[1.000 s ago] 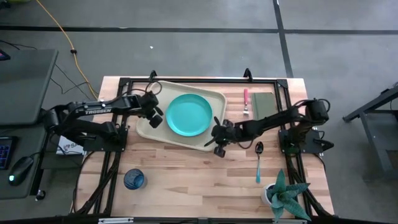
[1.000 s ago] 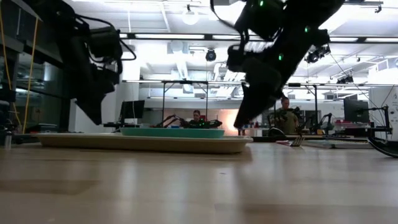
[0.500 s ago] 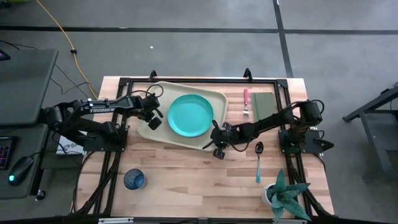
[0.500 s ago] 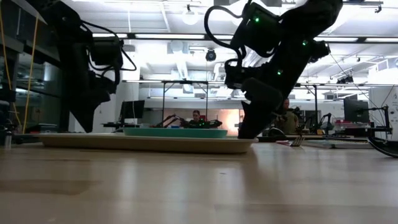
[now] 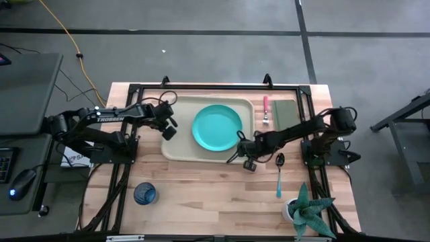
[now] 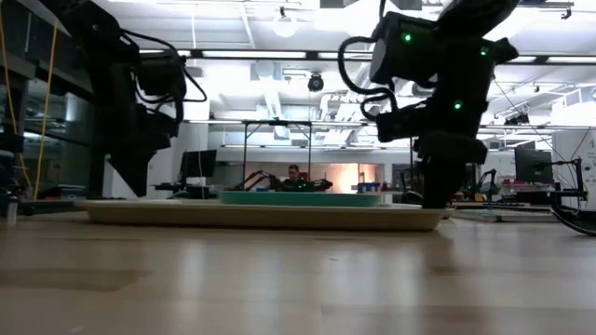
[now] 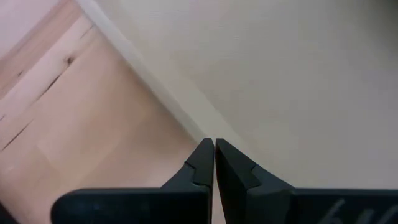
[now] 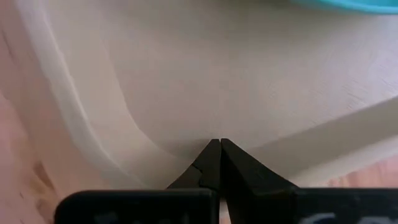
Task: Pick and place plate/cup/fork/spoon on tray
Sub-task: Adjust the light brown tray, then put the pink fork to the left of the blue plate on the light brown tray
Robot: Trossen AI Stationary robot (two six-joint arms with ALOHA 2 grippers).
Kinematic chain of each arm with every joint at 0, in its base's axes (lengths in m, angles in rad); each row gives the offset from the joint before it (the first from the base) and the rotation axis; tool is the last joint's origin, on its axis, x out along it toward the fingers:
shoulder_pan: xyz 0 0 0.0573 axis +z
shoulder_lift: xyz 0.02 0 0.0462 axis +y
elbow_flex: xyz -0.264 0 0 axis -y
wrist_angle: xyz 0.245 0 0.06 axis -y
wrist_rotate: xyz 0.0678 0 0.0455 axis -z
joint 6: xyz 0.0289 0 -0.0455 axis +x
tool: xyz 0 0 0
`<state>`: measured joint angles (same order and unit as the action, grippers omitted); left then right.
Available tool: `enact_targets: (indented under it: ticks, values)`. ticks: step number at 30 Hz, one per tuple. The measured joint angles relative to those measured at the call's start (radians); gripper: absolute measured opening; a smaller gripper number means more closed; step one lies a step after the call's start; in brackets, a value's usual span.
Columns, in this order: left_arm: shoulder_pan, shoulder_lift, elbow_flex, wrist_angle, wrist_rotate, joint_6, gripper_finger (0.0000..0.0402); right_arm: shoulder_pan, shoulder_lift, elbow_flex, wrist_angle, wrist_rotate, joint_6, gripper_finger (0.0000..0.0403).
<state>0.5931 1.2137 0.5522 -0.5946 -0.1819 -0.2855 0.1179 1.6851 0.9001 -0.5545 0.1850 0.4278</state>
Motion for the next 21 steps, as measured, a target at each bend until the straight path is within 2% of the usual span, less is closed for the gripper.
enact_targets:
  ticks: [7,13,17,21]
  values:
    - [-0.013,-0.003,0.027,0.037,0.001,0.048,0.0,0.023,-0.065,0.0,0.001,0.079,-0.006,0.0]
    - [-0.016,-0.086,0.104,0.069,0.006,0.094,0.0,-0.047,-0.111,0.0,-0.007,0.178,-0.034,0.0]
    - [-0.038,-0.208,0.081,0.229,0.097,0.107,0.0,-0.134,-0.109,0.0,-0.004,0.18,-0.09,0.0]
    - [-0.086,-0.324,0.003,0.437,0.17,0.118,0.0,-0.21,-0.109,0.0,-0.003,0.181,-0.147,0.0]
